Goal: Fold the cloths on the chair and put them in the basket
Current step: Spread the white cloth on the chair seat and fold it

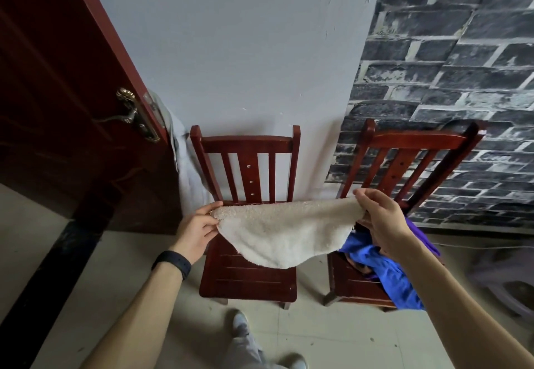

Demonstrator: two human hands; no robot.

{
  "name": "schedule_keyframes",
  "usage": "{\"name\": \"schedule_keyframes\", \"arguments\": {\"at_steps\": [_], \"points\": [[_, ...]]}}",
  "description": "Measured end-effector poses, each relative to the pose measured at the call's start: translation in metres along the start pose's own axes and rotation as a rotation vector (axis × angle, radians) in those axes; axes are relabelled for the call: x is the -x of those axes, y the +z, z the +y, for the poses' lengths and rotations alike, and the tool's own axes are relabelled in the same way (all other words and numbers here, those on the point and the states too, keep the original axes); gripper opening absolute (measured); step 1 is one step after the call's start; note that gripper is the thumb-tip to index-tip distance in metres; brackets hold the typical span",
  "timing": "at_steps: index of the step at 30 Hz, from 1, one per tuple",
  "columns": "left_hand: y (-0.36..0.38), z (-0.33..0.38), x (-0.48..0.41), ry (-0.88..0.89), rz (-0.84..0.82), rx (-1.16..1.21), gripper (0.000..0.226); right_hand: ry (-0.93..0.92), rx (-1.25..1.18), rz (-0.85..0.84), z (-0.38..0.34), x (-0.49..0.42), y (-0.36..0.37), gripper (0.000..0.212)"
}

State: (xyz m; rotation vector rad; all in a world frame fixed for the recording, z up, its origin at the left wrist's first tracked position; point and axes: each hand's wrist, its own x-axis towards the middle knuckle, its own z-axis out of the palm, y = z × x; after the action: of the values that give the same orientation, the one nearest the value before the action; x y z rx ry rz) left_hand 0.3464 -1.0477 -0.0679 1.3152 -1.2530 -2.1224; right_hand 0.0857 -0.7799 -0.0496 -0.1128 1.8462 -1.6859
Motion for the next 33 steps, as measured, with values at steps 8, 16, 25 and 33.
{"name": "schedule_keyframes", "arguments": {"at_steps": [8,16,25,33], "points": [[-0.011,-0.003,-0.005,0.157,-0.081,-0.658,0.063,-0.085,0.597,-0.182,0.009,-0.001,0.001,0.057],[-0.015,-0.021,0.002,0.420,0.083,-1.109,0.029,-0.311,0.934,0.008,0.057,0.004,0.014,0.034],[-0.074,-0.083,0.010,0.259,0.196,-1.405,0.028,-0.243,1.049,-0.047,0.147,0.032,0.023,0.022],[-0.117,-0.092,-0.017,0.154,0.178,-1.418,0.032,-0.152,1.074,-0.071,0.182,0.019,0.058,0.015]]}}
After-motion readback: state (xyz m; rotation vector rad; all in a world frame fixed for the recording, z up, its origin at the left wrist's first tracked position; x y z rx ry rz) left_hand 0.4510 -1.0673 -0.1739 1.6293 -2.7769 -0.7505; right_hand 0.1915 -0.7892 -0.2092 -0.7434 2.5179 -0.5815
